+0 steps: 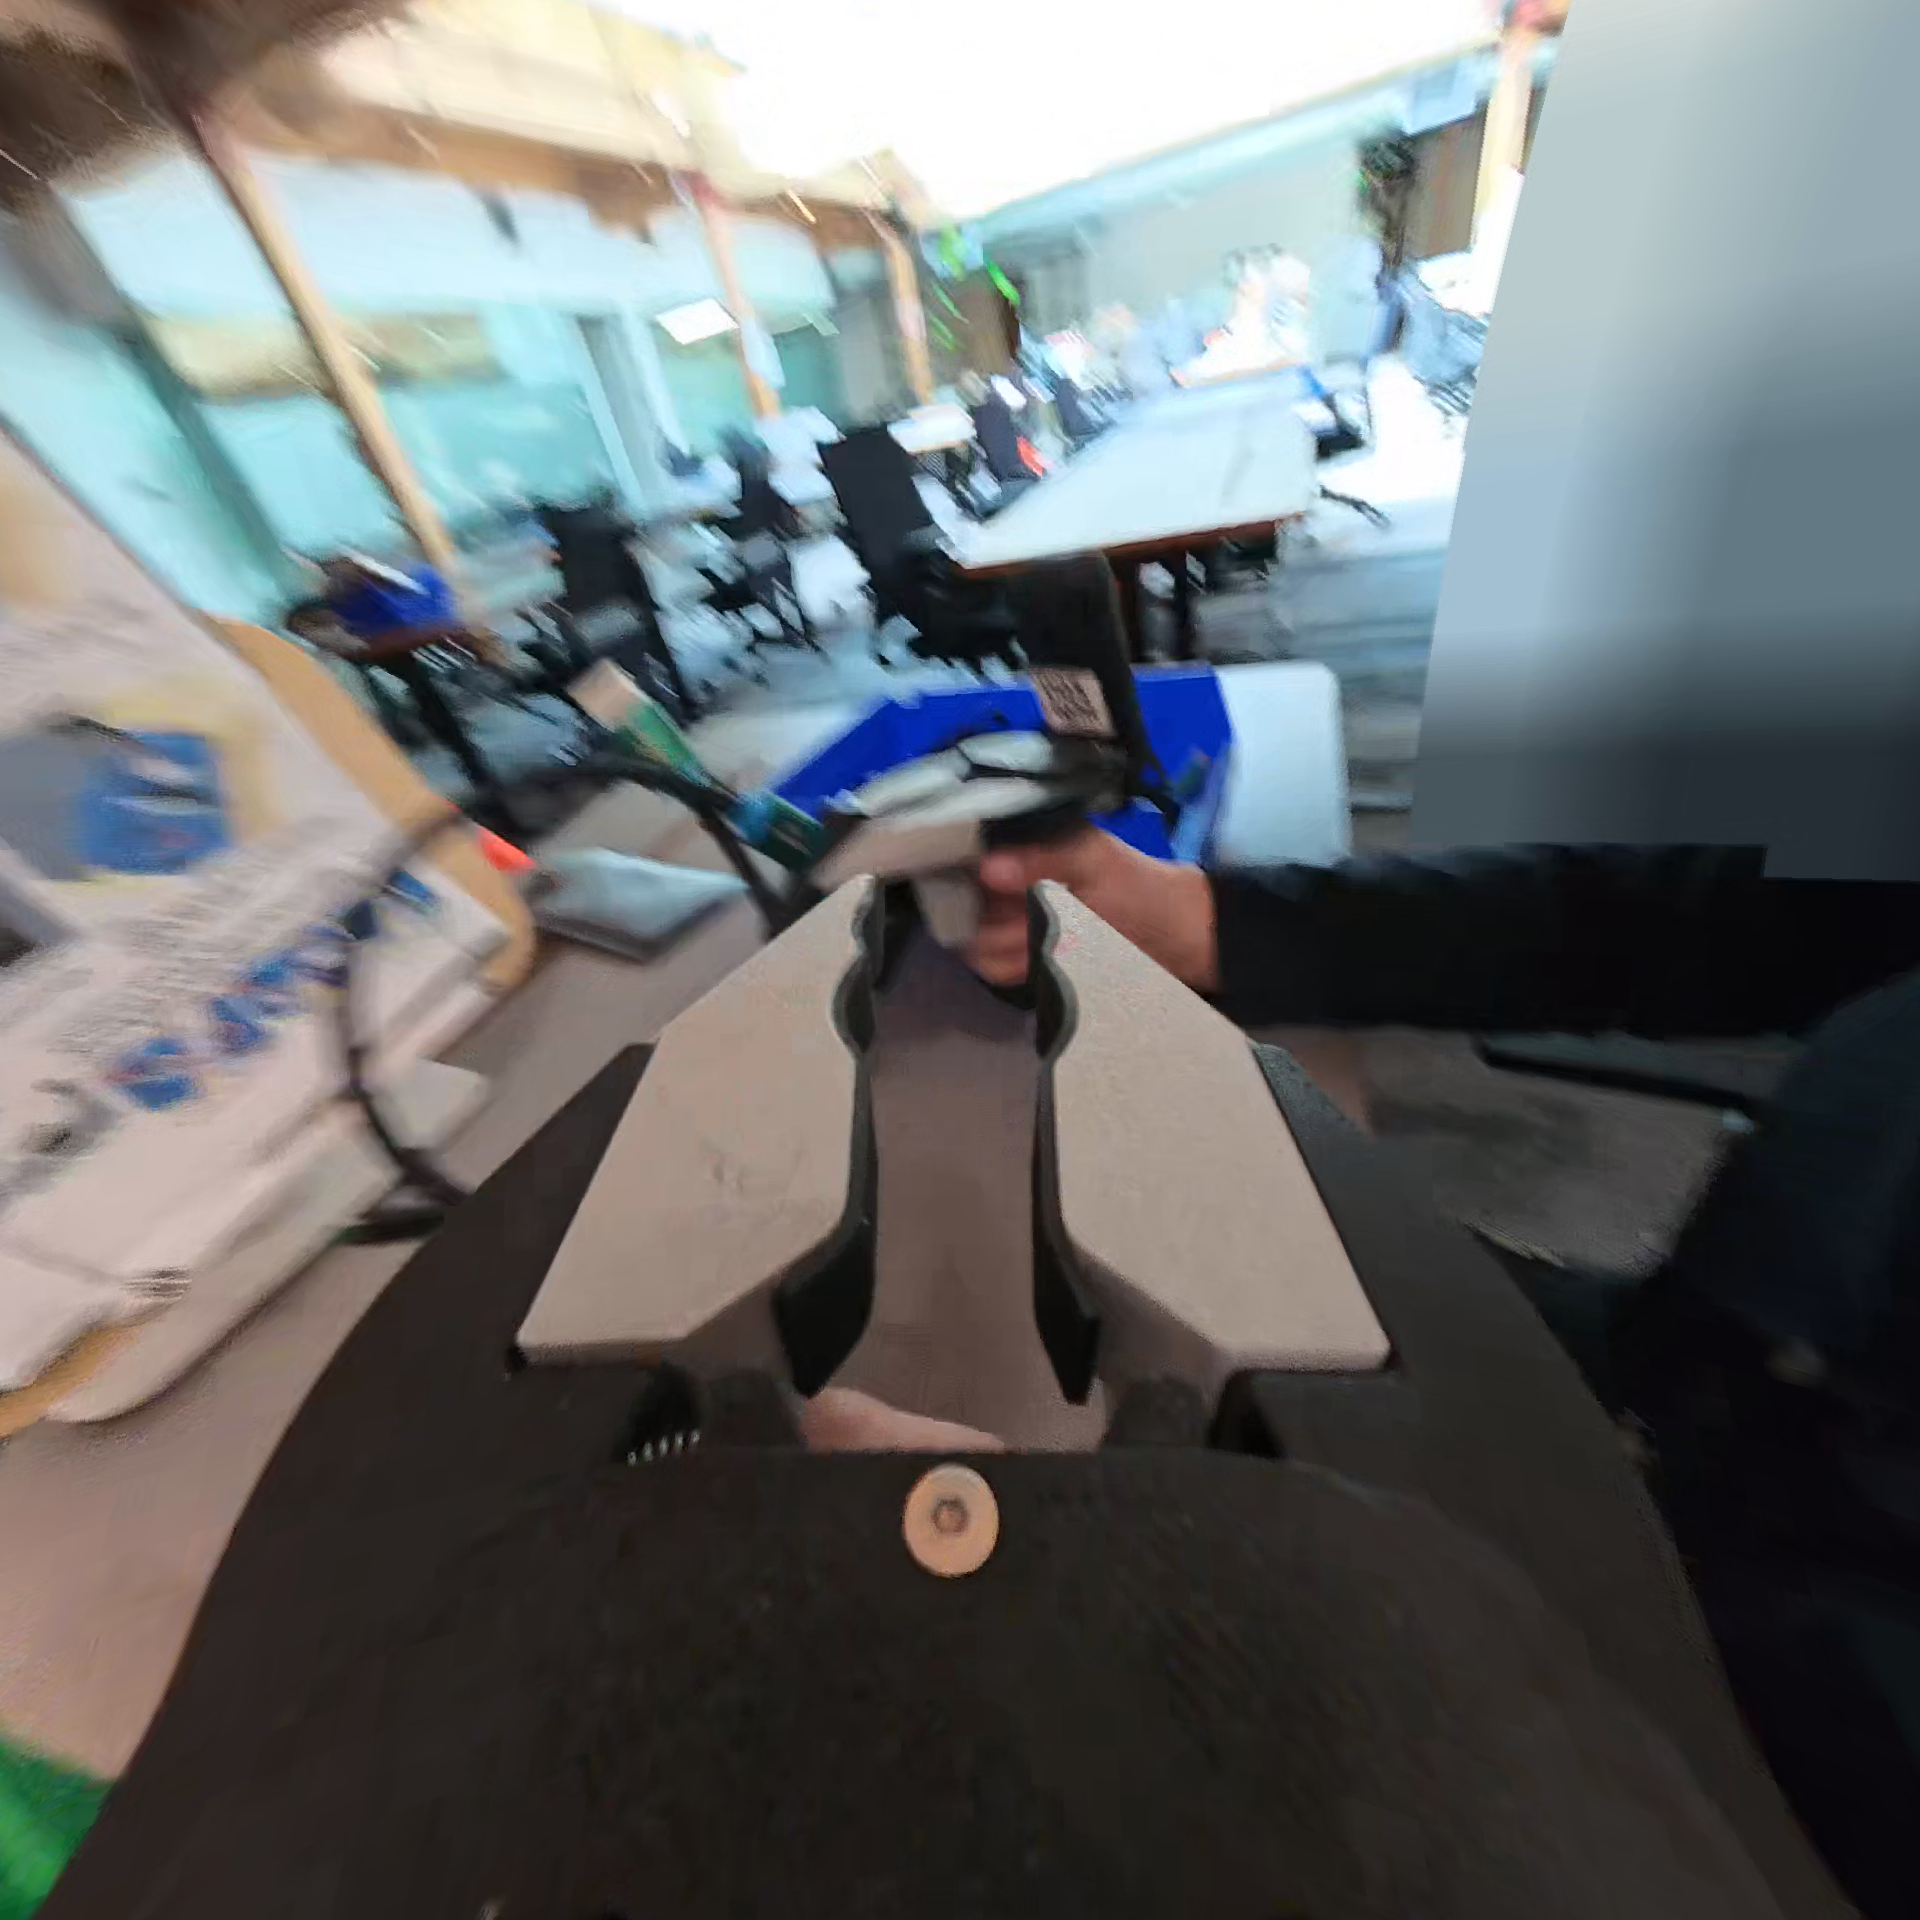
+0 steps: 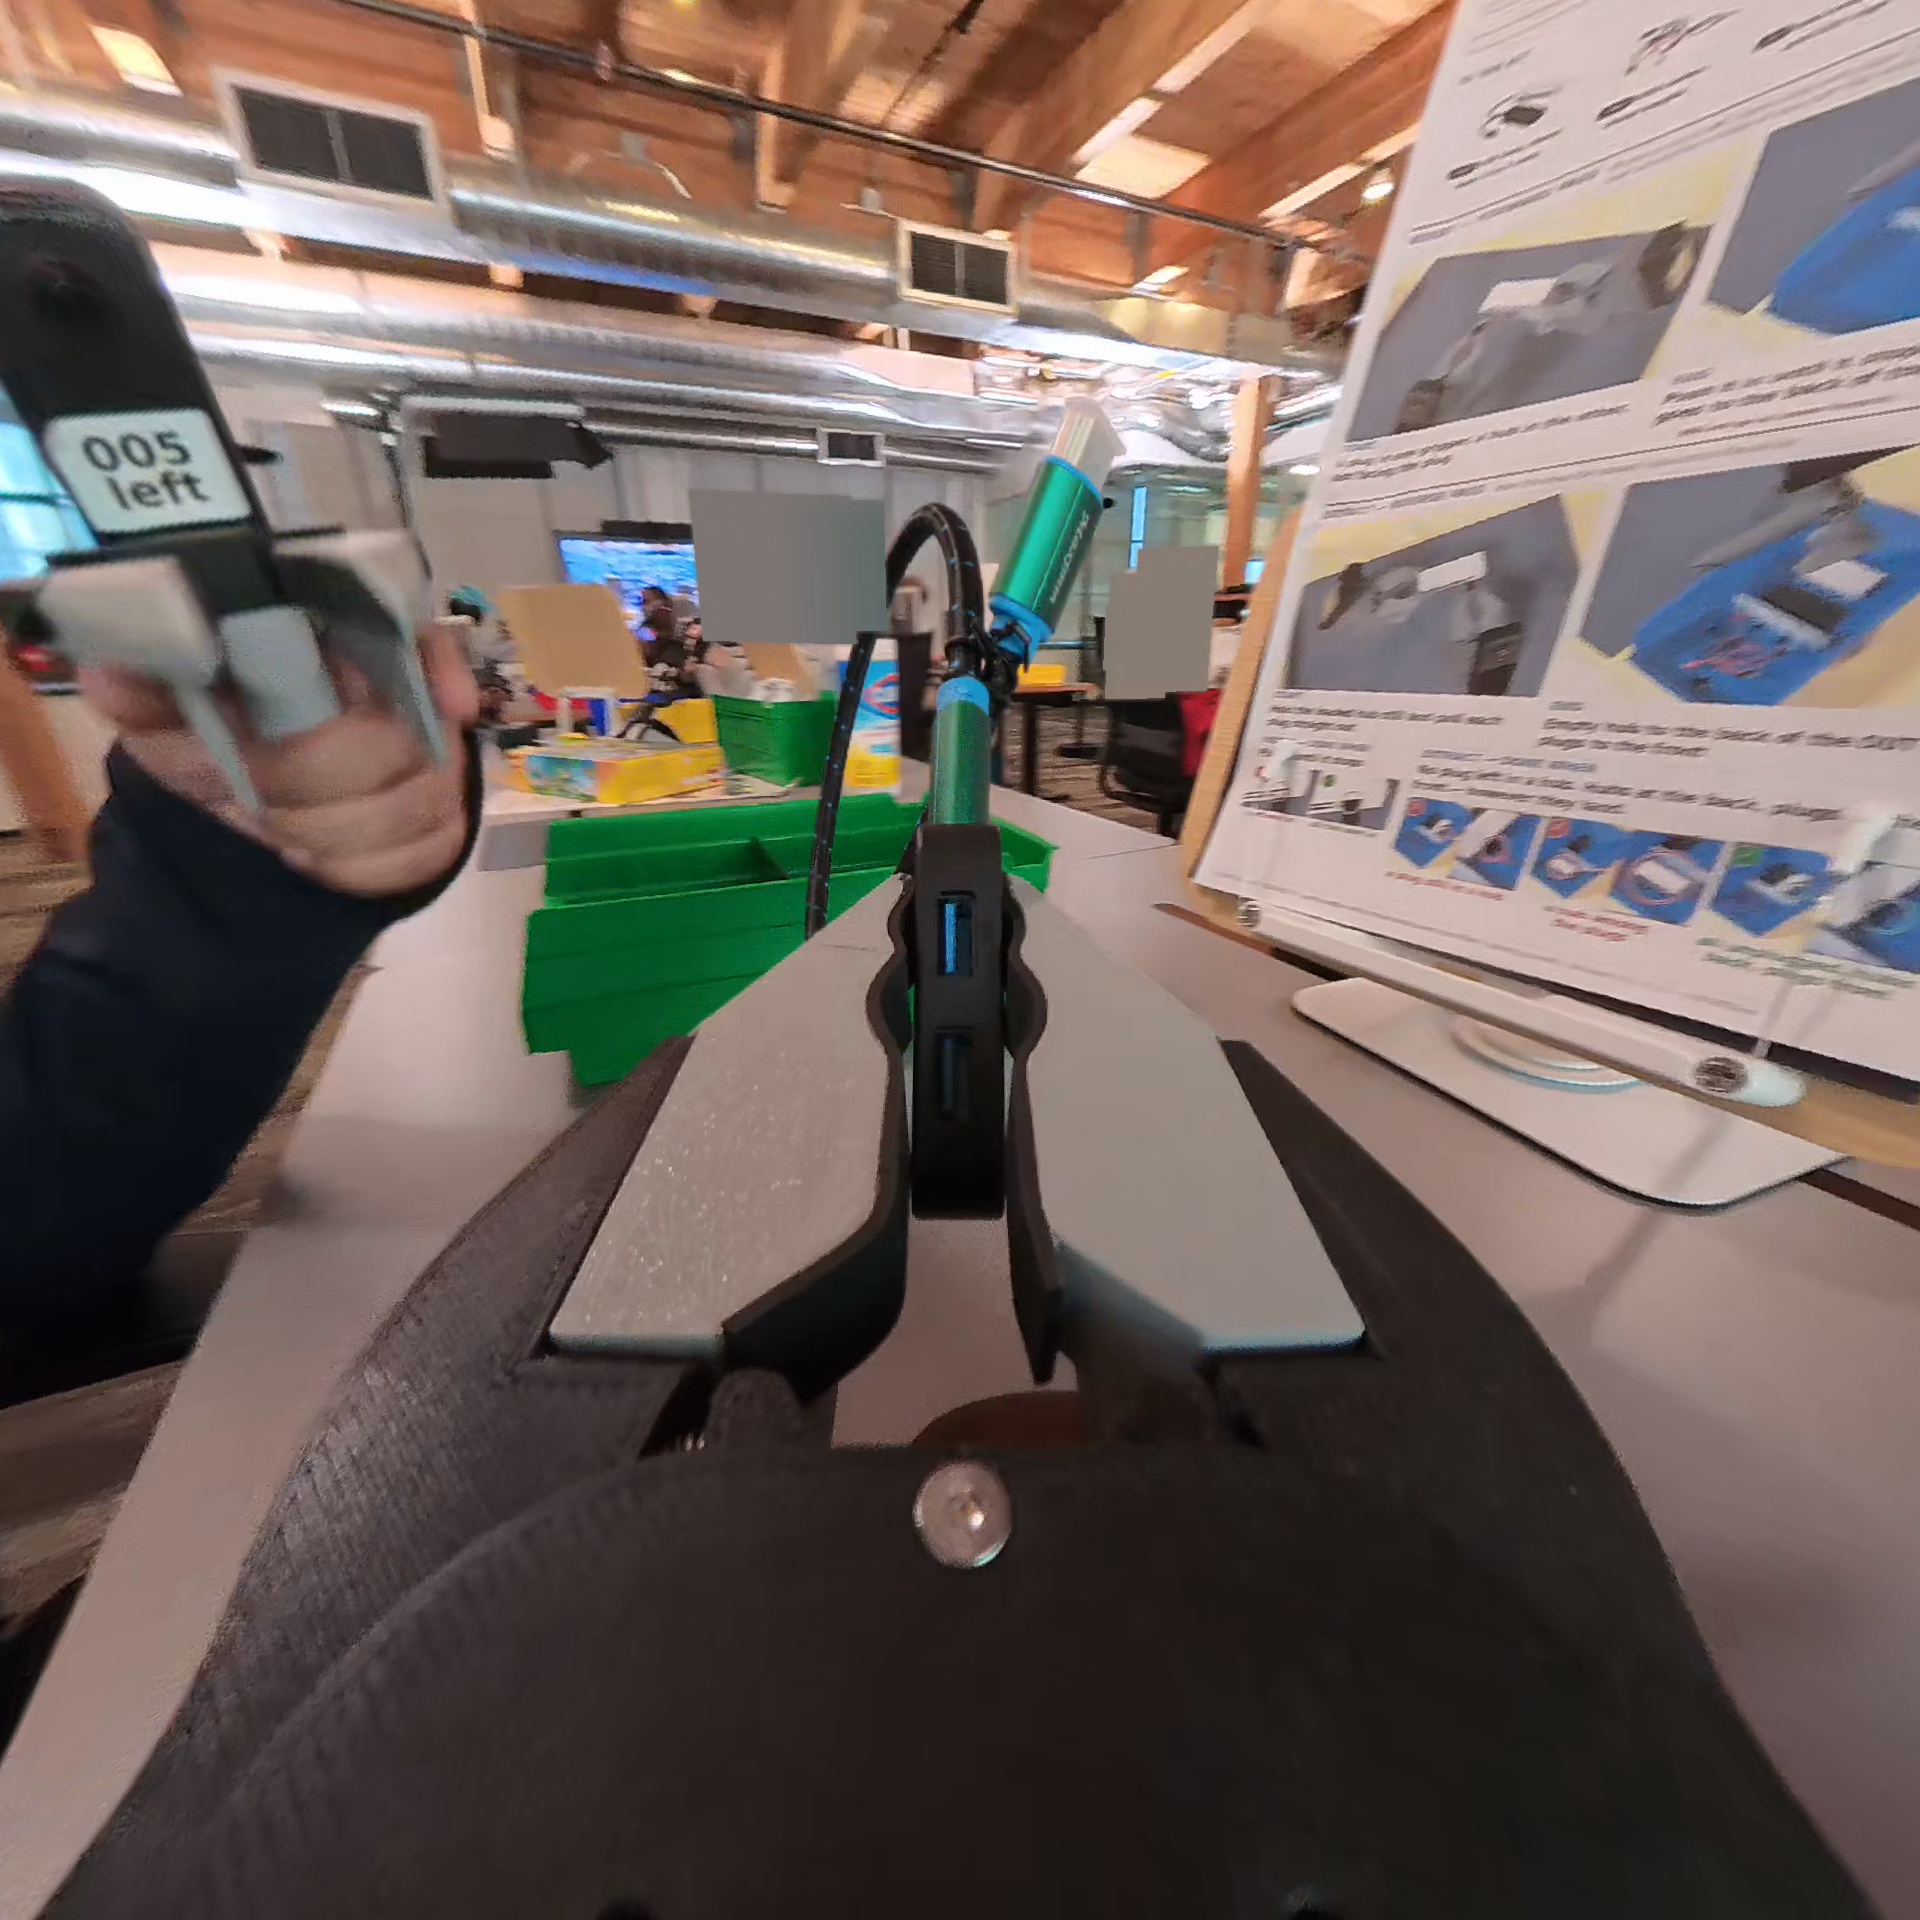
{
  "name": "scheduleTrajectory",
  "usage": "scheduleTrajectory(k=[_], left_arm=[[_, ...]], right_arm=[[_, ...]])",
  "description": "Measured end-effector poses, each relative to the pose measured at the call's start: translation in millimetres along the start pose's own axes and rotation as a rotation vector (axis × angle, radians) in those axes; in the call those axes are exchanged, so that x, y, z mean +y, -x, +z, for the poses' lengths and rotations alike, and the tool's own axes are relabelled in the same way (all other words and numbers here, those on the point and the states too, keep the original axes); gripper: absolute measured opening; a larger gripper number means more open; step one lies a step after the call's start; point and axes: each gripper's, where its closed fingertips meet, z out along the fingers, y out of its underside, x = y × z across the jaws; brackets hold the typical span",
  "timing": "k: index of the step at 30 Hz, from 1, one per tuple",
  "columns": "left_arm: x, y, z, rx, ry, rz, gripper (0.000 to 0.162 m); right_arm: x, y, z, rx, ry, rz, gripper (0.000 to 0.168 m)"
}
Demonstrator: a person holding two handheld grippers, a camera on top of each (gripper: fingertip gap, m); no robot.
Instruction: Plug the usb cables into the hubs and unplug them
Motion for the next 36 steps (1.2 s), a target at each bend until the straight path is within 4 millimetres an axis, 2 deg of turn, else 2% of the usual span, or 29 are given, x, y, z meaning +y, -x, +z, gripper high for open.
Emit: scheduleTrajectory(k=[2, 4, 5, 7, 9, 11, 13, 15, 16, 19, 22, 26, 36], left_arm=[[39, -7, 25, 0.092, 0.133, -0.079, 0.035], [79, 4, 51, 0.07, 0.237, -0.142, 0.04], [95, 15, 63, 0.026, 0.261, -0.178, 0.035], [120, 27, 82, -0.021, 0.29, -0.256, 0.026], [133, 21, 92, 0.016, 0.318, -0.296, 0.03], [126, 18, 98, 0.008, 0.263, -0.26, 0.037], [109, 15, 100, -0.005, 0.159, -0.194, 0.044], [92, 12, 100, -0.012, 0.063, -0.142, 0.043], [89, 13, 99, -0.032, 0.053, -0.133, 0.045], [88, 15, 98, -0.038, 0.034, -0.149, 0.04], [80, 13, 95, 0.025, -0.026, -0.275, 0.041], [77, 16, 90, 0.079, -0.066, -0.395, 0.024], [88, 18, 90, 0.083, -0.014, -0.362, 0.008]], right_arm=[[0, -4, 2, 0.062, -0.007, -0.019, 0.009], [-2, -6, 3, 0.088, -0.027, -0.002, 0.01], [-4, -6, 2, 0.081, -0.044, 0.022, 0.01], [-9, -4, 0, 0.054, -0.093, 0.078, 0.01], [-16, -1, -2, 0.004, -0.143, 0.141, 0.01], [-20, 3, -3, -0.055, -0.188, 0.217, 0.01], [-22, 9, -1, -0.137, -0.221, 0.311, 0.009], [-18, 12, 3, -0.174, -0.231, 0.381, 0.009], [-17, 12, 4, -0.186, -0.24, 0.41, 0.01], [-16, 8, 4, -0.198, -0.259, 0.473, 0.009], [-17, 8, 3, -0.222, -0.284, 0.506, 0.01], [-18, 11, 4, -0.264, -0.301, 0.522, 0.01], [-17, 13, 4, -0.299, -0.31, 0.549, 0.01]])
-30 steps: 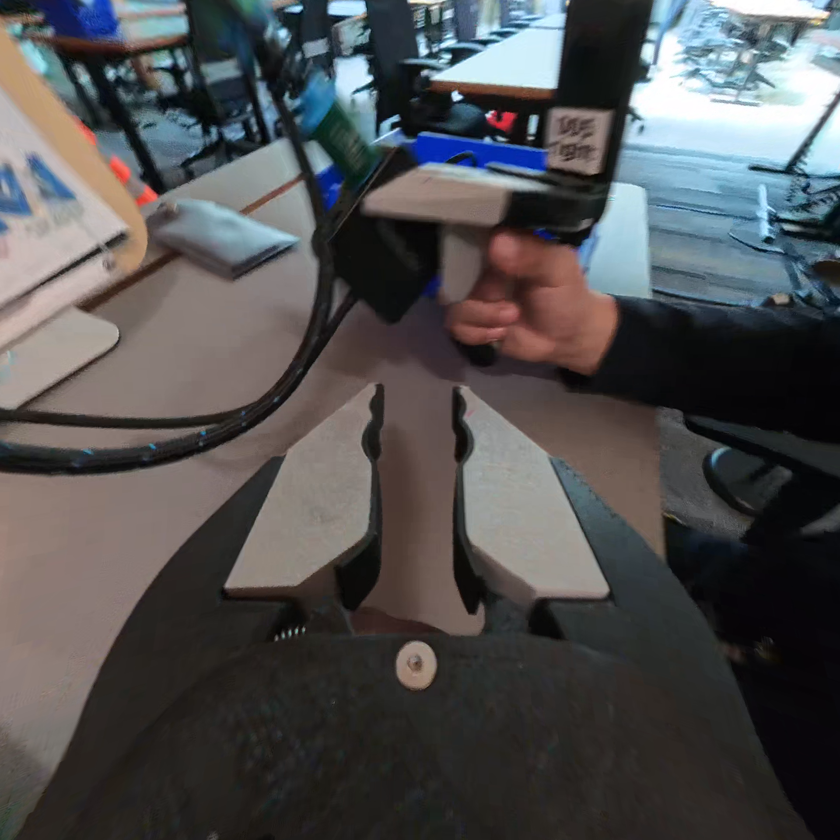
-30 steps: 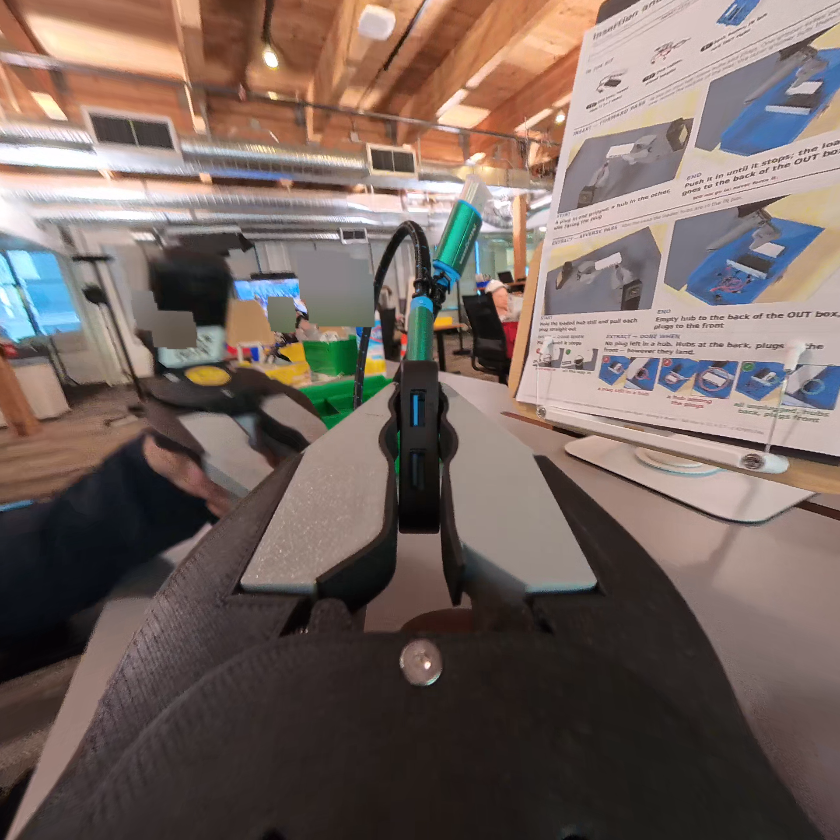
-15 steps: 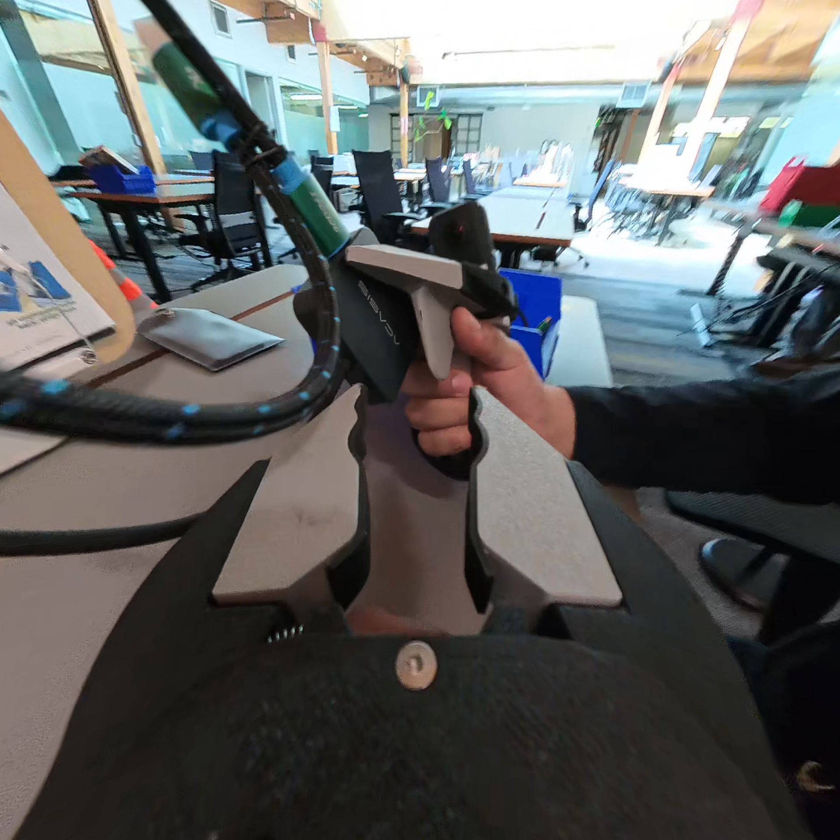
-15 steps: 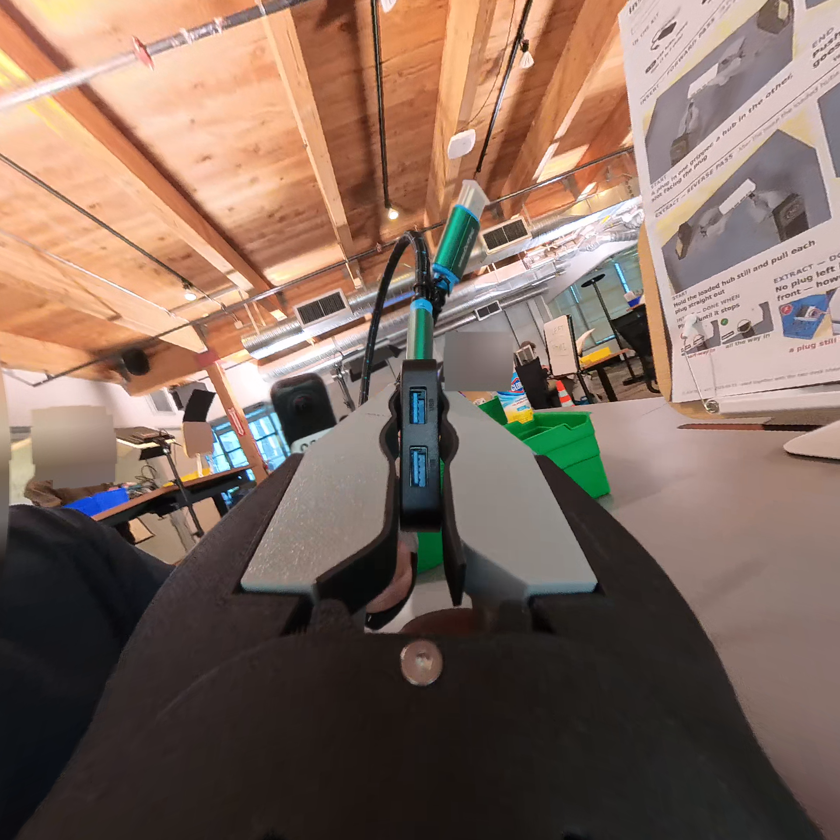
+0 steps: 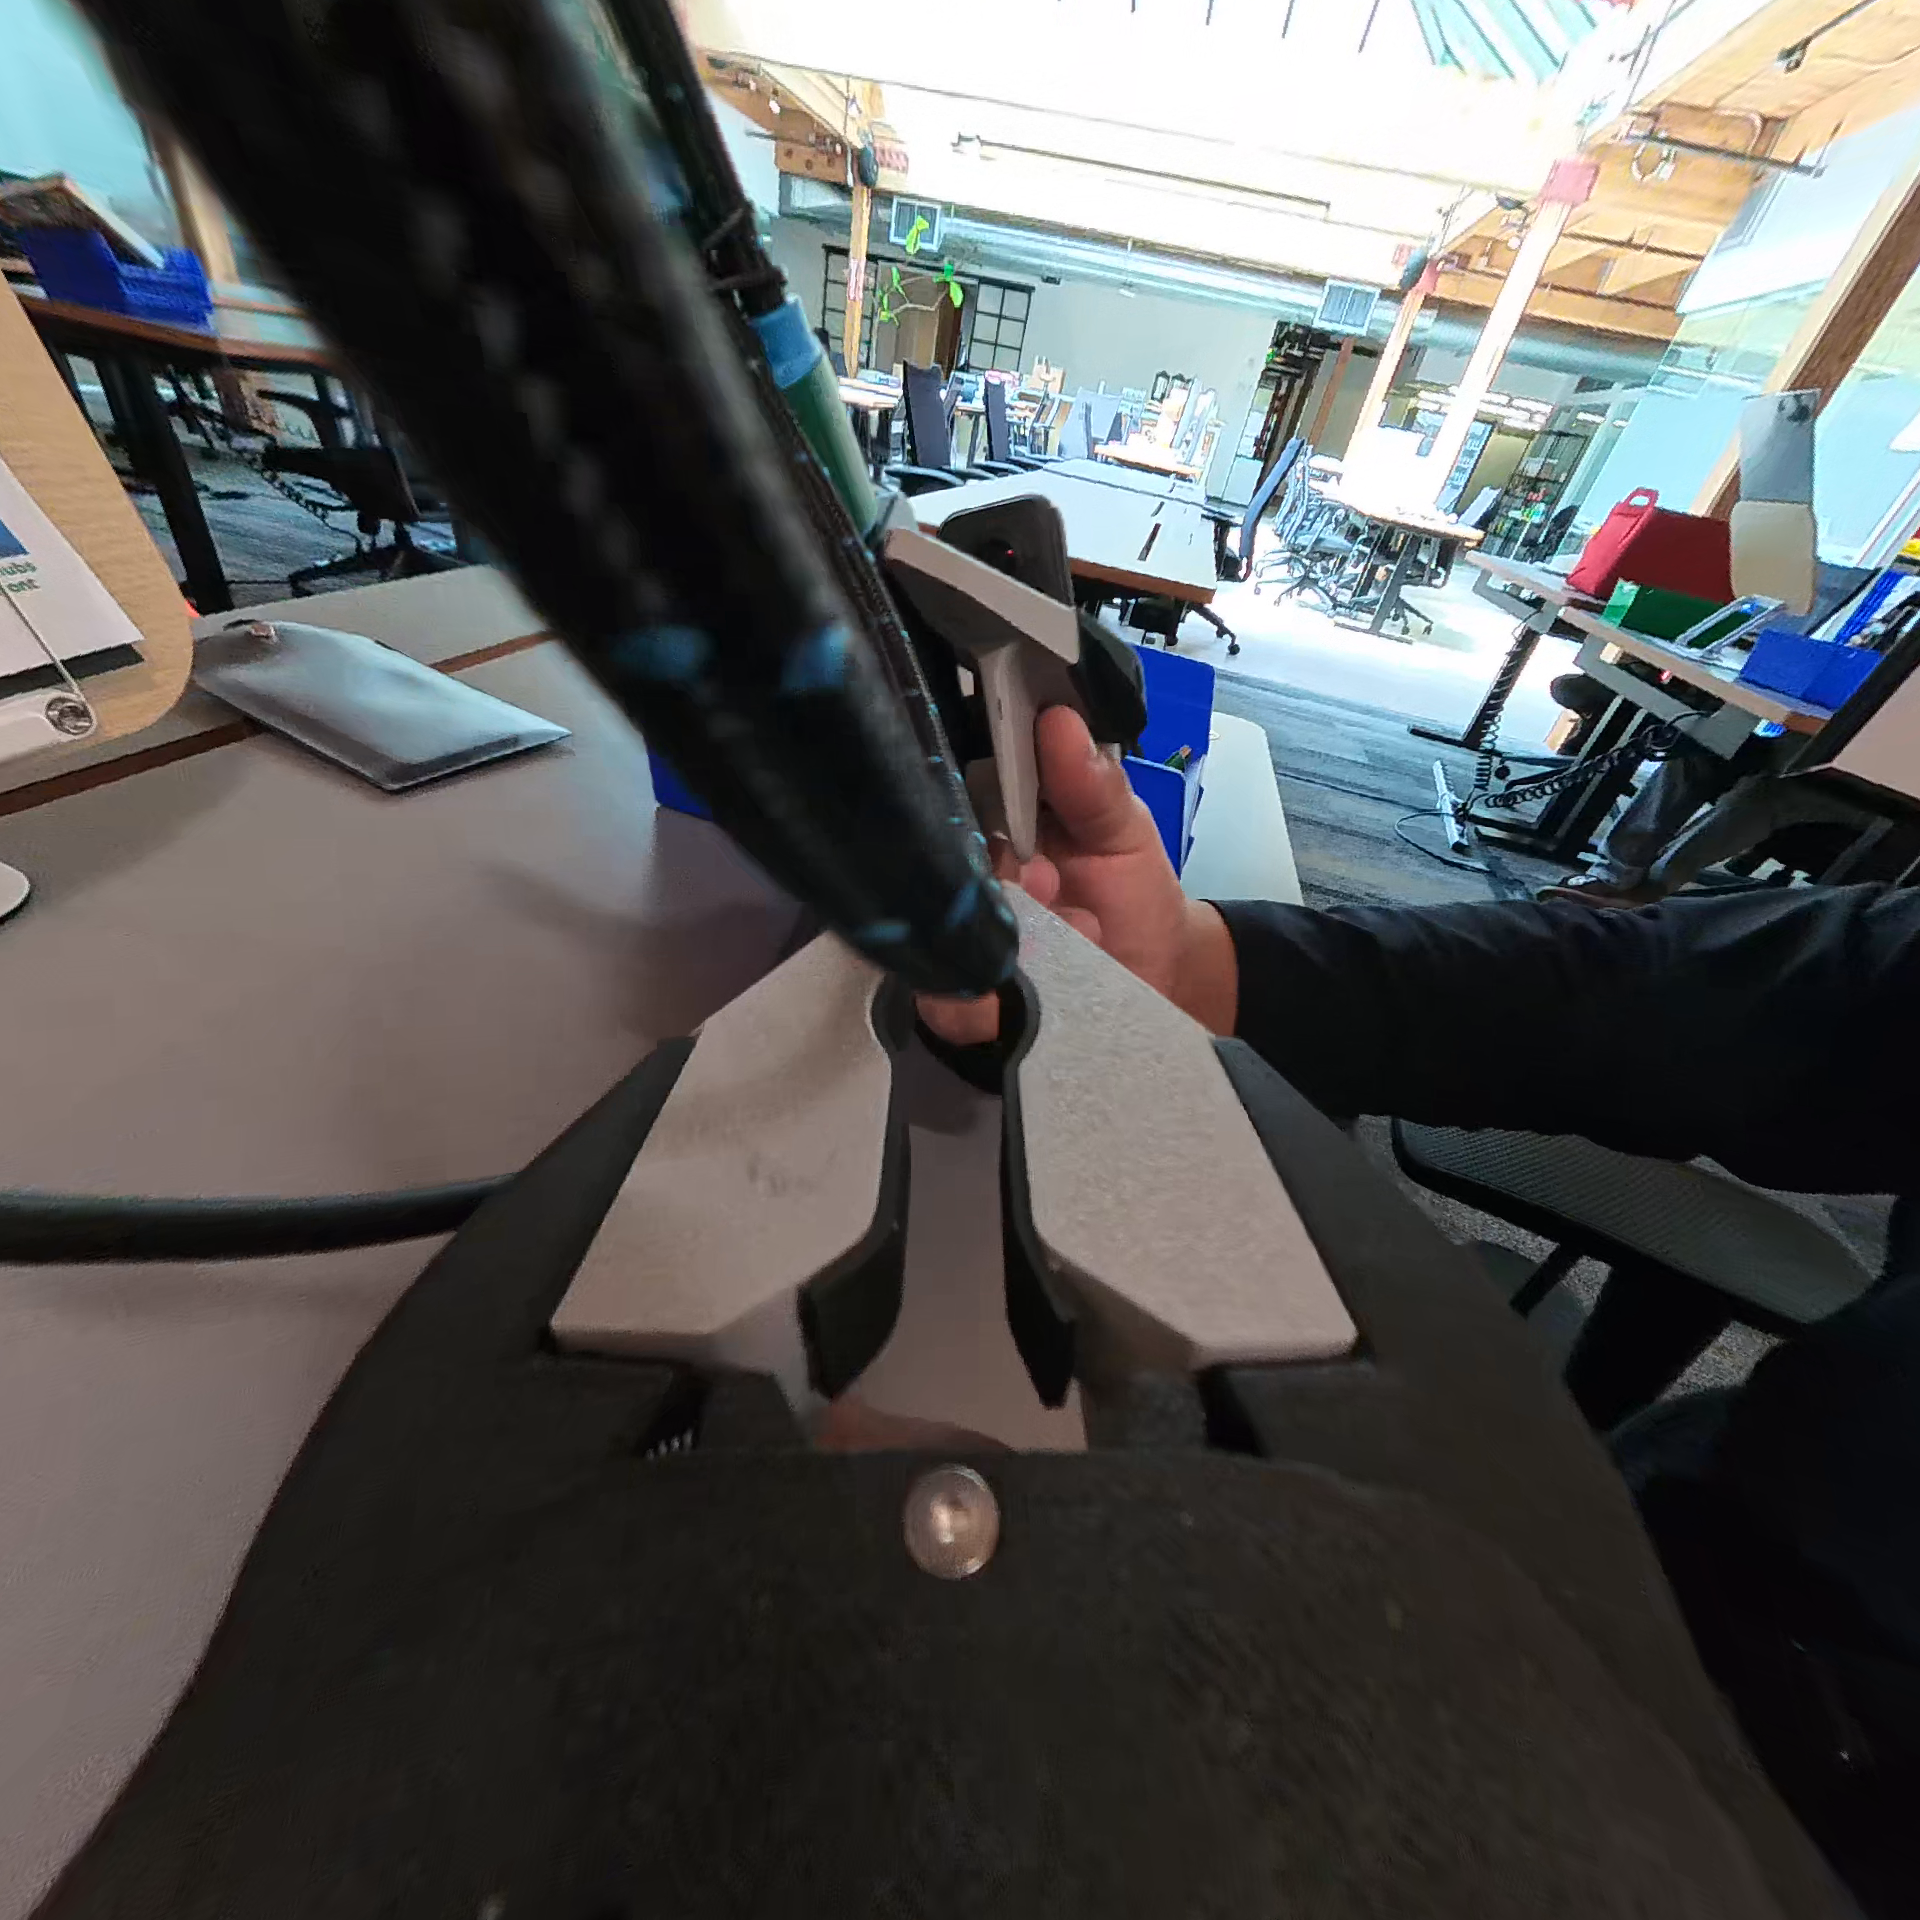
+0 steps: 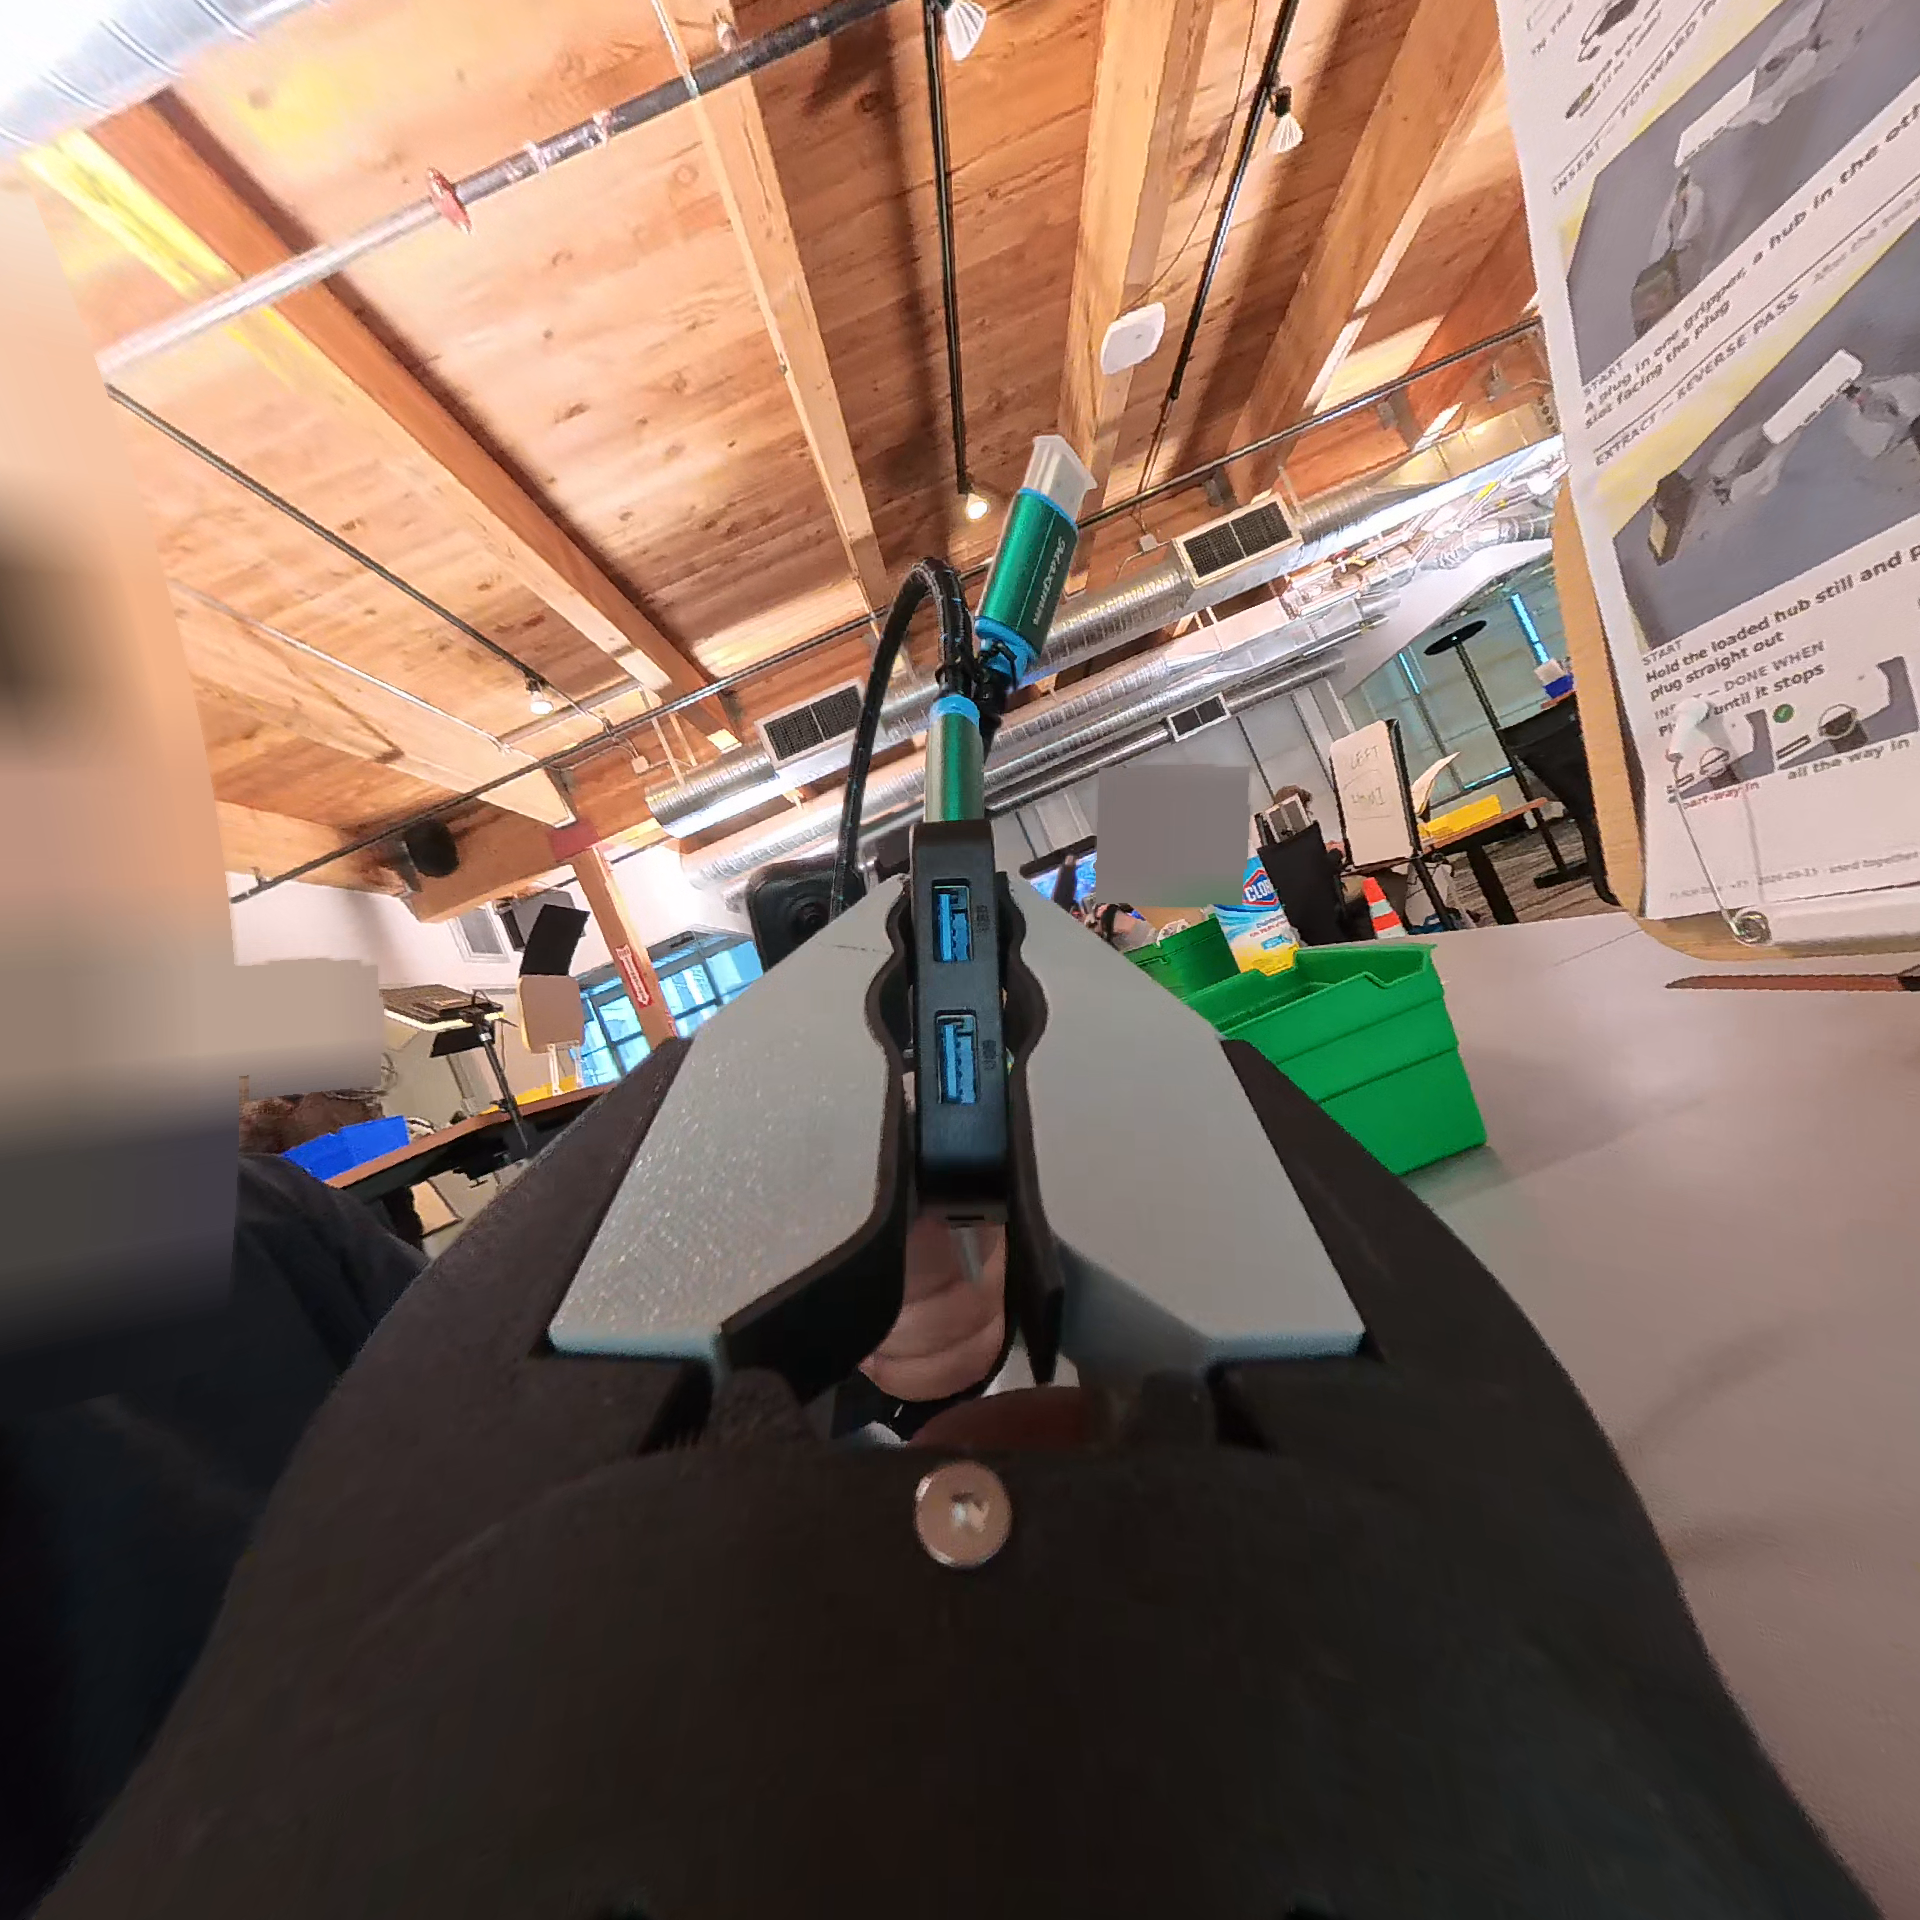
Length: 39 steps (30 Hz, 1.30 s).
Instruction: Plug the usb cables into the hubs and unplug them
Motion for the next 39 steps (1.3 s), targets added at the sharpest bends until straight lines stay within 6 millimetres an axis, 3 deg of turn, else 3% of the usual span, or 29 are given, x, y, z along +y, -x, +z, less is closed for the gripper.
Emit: scheduleTrajectory(k=[5, 7, 10, 13, 15, 20, 28, 30, 34, 39], left_arm=[[7, 7, -1, -0.033, 0.042, 0.01, 0.02], [15, 19, 0, -0.108, 0.085, 0.0, 0.058], [14, 17, 4, -0.094, 0.081, -0.011, 0.056], [0, 7, 5, -0.066, -0.002, -0.01, 0.05], [-8, 12, 1, -0.111, -0.053, 0.029, 0.034], [-26, 17, -12, -0.101, -0.176, -0.028, 0.019], [-17, 12, -13, -0.029, -0.111, -0.067, 0.017], [-7, 8, -8, -0.004, -0.053, -0.08, 0.027], [-8, 4, -8, -0.013, -0.049, 0.01, 0.014], [-2, 21, -10, -0.135, 0.019, 0.101, 0.009]], right_arm=[[-9, -2, -3, 0.038, -0.021, -0.045, 0.01], [-17, -1, -6, 0.033, -0.056, -0.041, 0.01], [-18, 4, -6, 0.005, -0.062, -0.023, 0.01], [0, 9, 4, -0.016, 0.001, -0.031, 0.01], [6, 12, 9, -0.048, 0.004, 0.01, 0.01], [39, 7, 18, -0.049, 0.152, 0.096, 0.01], [41, 9, 18, -0.061, 0.165, 0.103, 0.01], [35, 13, 17, -0.09, 0.138, 0.108, 0.01], [40, 14, 18, -0.085, 0.172, 0.106, 0.011], [43, -4, 16, 0.049, 0.225, 0.023, 0.043]])
